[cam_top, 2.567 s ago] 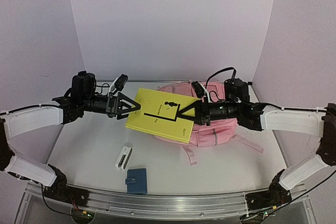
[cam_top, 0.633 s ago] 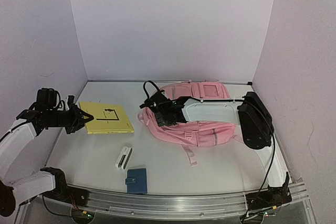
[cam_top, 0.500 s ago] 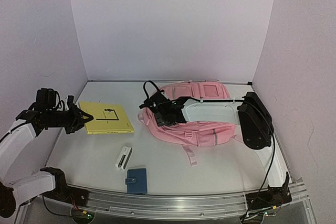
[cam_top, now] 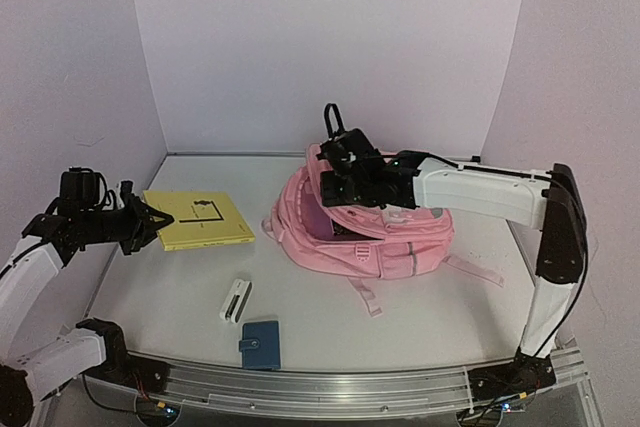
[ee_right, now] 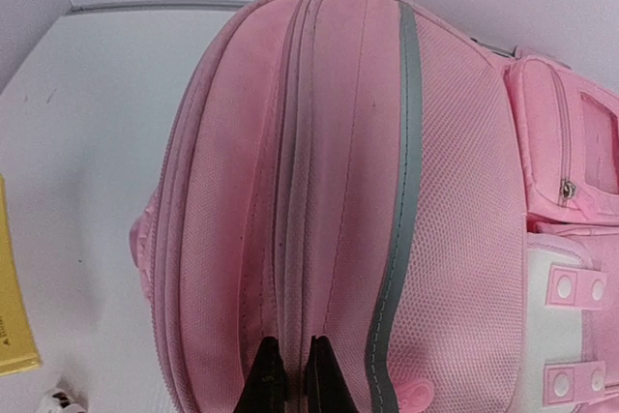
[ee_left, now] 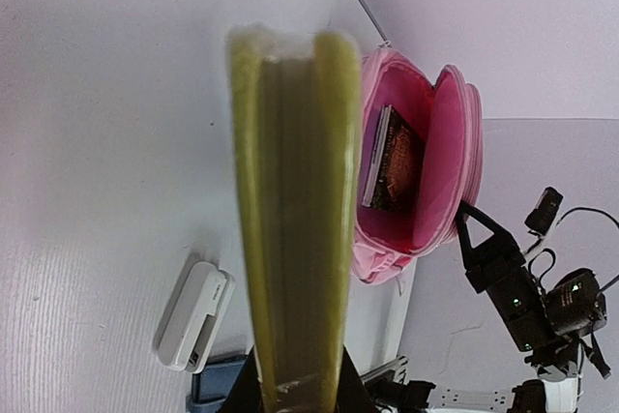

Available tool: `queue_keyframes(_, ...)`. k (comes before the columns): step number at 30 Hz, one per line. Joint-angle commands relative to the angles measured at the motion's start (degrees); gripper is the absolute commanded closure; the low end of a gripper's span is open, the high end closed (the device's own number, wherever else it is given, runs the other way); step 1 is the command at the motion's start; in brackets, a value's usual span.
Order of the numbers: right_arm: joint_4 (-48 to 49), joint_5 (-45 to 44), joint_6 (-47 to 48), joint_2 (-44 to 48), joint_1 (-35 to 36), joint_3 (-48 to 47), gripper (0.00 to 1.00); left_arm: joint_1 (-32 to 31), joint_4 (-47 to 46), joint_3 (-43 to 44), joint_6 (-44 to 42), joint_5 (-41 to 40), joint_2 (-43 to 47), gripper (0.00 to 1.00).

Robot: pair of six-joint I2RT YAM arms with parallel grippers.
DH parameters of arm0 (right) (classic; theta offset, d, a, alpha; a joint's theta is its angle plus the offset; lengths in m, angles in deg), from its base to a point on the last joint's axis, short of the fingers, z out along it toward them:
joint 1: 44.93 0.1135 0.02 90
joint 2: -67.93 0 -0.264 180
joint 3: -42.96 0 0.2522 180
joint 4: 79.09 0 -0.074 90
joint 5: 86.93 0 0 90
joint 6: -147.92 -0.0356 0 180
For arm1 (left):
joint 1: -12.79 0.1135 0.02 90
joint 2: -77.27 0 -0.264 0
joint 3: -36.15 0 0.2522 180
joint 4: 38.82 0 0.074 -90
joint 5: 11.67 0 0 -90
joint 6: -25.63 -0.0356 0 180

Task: Pack the student bag
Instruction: Place the book in the student bag.

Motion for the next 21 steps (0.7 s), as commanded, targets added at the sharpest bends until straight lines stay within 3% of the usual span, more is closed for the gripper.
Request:
queue_keyframes(1, 10.99, 9.08, -2.93, 7.92, 1.19, 4.00, 1.00, -0.37, -16.47, 0.92, 8.35, 5.31, 3.06, 1.00)
queue_keyframes(8, 20.00, 17.83, -7.31, 15.33, 1.19, 10.81, 1.00, -4.93, -27.24, -1.19, 14.71, 4.09, 2.23, 1.00)
queue_keyframes(13, 24.02, 19.31, -9.54, 17.52, 1.21, 13.23, 1.00, -15.23, -32.14, -0.87, 14.32, -2.23, -3.44, 1.00)
queue_keyframes(21, 29.07, 23.48, -10.14, 19.17, 1.28, 15.79, 1.00, -21.63, -40.27, 0.02, 13.72, -5.94, -12.73, 1.00)
